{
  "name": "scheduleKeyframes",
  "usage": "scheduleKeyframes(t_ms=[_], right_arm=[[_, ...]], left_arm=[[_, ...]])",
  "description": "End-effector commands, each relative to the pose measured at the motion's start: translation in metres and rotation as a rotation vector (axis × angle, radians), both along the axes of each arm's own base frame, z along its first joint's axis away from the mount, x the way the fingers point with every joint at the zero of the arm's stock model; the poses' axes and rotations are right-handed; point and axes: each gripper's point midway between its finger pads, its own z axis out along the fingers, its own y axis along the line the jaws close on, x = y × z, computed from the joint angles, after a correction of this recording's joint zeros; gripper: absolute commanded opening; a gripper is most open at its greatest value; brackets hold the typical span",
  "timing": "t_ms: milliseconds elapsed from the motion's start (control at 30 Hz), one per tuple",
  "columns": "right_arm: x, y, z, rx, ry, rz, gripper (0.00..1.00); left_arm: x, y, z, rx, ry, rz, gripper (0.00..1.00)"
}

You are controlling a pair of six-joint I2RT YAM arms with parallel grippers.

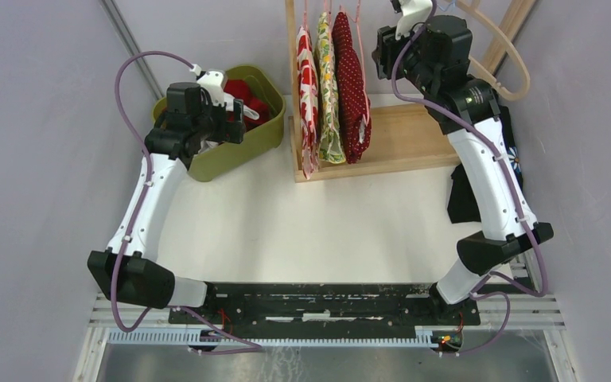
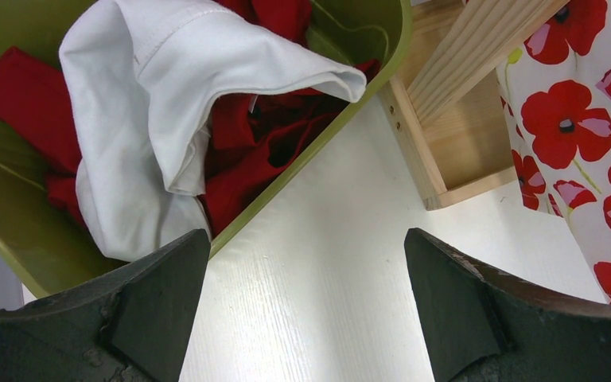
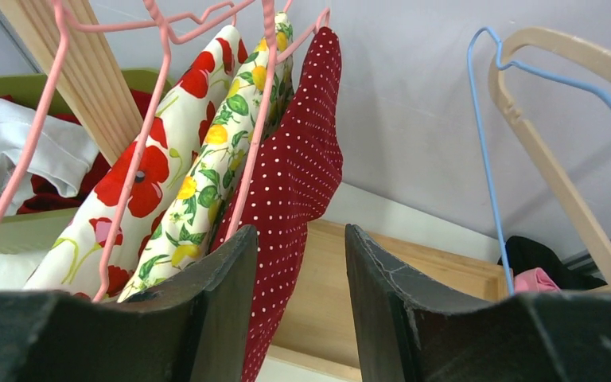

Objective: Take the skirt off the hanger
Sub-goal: Pick up the hanger from the clothesline.

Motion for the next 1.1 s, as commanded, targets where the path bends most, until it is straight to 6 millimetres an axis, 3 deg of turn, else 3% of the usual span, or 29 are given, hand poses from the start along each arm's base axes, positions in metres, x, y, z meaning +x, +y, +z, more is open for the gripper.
scheduleKeyframes(t_ms=[0,233,467,700,1067], right_arm=[[-0.019,-0.005,0.041,0.05,-0.095,-0.002,0.51],[-0.011,0.012,0.038,0.068,-0.08,0.039,0.51],[-0.004,0.026,0.048,0.101,-0.108,0.071,0.51],[0.012,0.046,0.037,0.111,-0.09,0.108,0.51],[0.042,0.061,0.022,0.119,-0.081,0.103,0.52]], left_arm=[[-0.001,-0.004,0.016,-0.04,-0.049,-0.001,0.99],[0.0,-0.002,0.013,-0.029,-0.045,0.007,0.99],[-0.001,0.0,0.012,-0.015,-0.043,0.007,0.99],[-0.003,0.001,0.014,-0.006,-0.044,0.007,0.99],[-0.005,0.004,0.011,0.013,-0.042,0.011,0.99]])
